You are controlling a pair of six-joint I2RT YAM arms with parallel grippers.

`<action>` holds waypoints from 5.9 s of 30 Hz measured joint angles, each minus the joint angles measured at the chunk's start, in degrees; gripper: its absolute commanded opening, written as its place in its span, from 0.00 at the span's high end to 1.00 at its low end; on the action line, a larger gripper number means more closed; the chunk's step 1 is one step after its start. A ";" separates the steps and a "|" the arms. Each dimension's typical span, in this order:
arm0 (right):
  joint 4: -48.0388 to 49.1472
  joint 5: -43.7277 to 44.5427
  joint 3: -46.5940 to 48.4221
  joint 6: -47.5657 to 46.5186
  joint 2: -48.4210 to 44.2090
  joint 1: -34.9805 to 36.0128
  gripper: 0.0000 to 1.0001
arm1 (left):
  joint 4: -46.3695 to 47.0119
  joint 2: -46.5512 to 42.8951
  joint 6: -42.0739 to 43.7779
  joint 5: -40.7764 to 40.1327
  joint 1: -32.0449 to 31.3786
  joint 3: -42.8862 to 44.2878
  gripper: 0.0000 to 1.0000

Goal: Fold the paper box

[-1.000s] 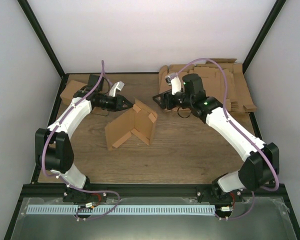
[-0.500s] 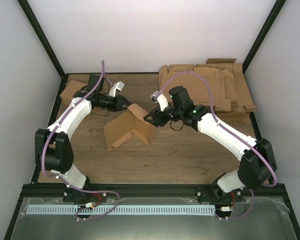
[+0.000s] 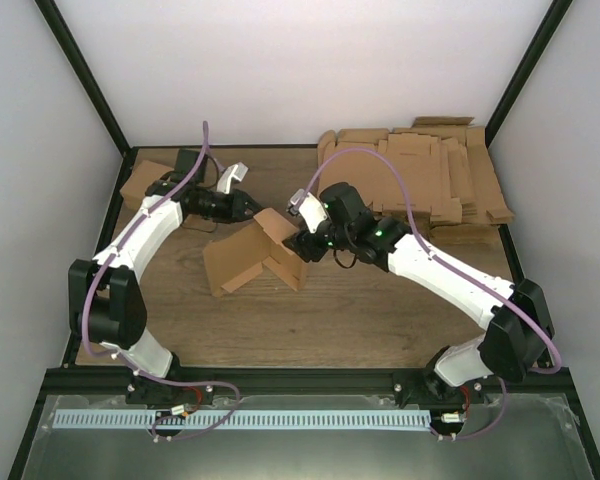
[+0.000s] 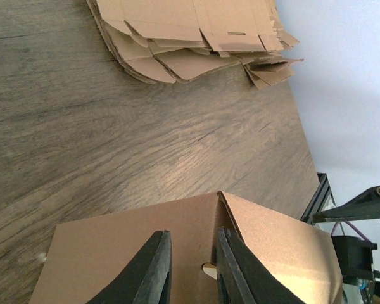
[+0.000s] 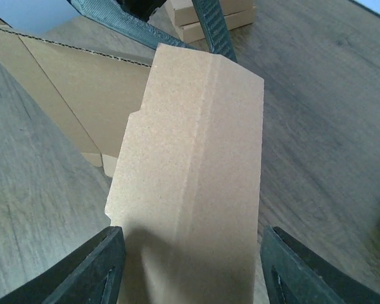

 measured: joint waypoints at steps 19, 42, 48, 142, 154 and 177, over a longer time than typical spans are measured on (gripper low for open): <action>-1.05 6.73 1.70 -4.28 1.81 1.03 0.43 | -7.43 -8.09 3.23 -7.58 0.20 2.03 0.40; -0.76 6.91 2.47 -4.31 2.49 1.03 0.41 | -10.78 -15.93 19.93 -53.46 -16.63 0.61 0.38; -1.03 7.17 2.73 -4.24 2.67 1.03 0.40 | -10.38 -16.59 23.06 -52.17 -16.90 -2.40 0.42; 10.95 -23.56 -15.47 9.49 15.30 -17.46 0.62 | -11.17 -19.28 15.56 -30.08 -16.94 -4.17 0.27; 13.94 -15.76 -20.26 8.02 13.07 -16.06 0.50 | -10.54 -10.38 16.90 -30.95 -16.92 -4.09 0.91; 11.45 -15.76 -17.70 7.65 6.32 -14.36 0.00 | -13.86 -10.12 18.16 -31.63 -18.51 -1.92 0.96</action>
